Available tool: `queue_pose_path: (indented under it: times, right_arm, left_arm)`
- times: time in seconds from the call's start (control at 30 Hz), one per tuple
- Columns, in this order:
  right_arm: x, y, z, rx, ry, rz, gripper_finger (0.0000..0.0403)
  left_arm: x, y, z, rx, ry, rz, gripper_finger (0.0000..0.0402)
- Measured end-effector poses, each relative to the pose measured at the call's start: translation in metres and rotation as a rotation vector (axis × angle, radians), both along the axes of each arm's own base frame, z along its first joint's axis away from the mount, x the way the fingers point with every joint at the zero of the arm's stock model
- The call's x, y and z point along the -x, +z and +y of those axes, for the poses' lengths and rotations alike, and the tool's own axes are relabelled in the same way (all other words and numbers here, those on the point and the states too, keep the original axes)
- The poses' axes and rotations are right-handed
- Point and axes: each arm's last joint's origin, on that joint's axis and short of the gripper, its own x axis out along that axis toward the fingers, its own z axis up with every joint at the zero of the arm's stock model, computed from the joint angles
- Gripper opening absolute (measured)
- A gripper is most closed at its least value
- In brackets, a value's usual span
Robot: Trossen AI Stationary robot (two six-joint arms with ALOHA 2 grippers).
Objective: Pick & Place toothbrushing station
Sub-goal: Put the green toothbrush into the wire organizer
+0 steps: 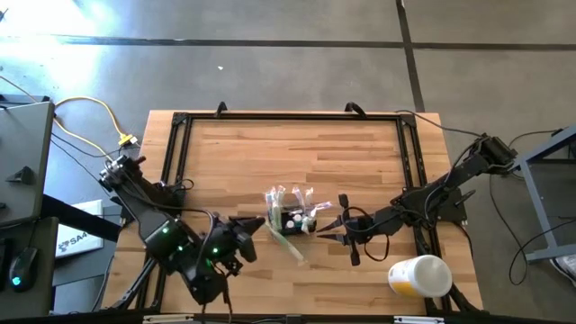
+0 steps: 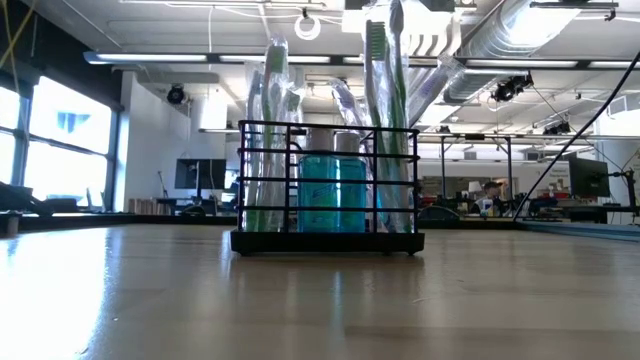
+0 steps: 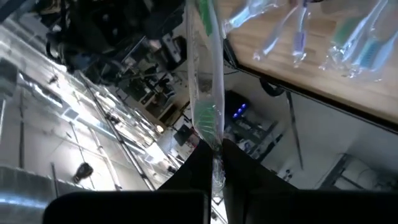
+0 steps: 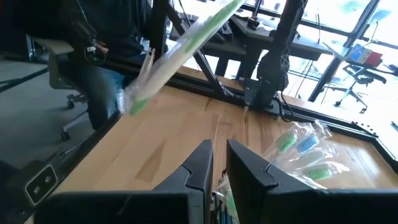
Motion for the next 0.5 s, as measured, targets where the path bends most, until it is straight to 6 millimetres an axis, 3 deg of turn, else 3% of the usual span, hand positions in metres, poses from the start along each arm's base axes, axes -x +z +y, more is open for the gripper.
queue_pose_path:
  times: [0.33, 0.5]
  right_arm:
    - [0.001, -0.002, 0.0, 0.025, 0.003, 0.021, 0.0039]
    - [0.001, -0.004, -0.001, 0.028, 0.001, 0.038, 0.0039]
  left_arm:
    - [-0.029, -0.025, 0.013, 0.007, 0.058, 0.118, 0.0003]
    - [-0.021, -0.036, 0.03, 0.012, 0.173, 0.199, 0.0003]
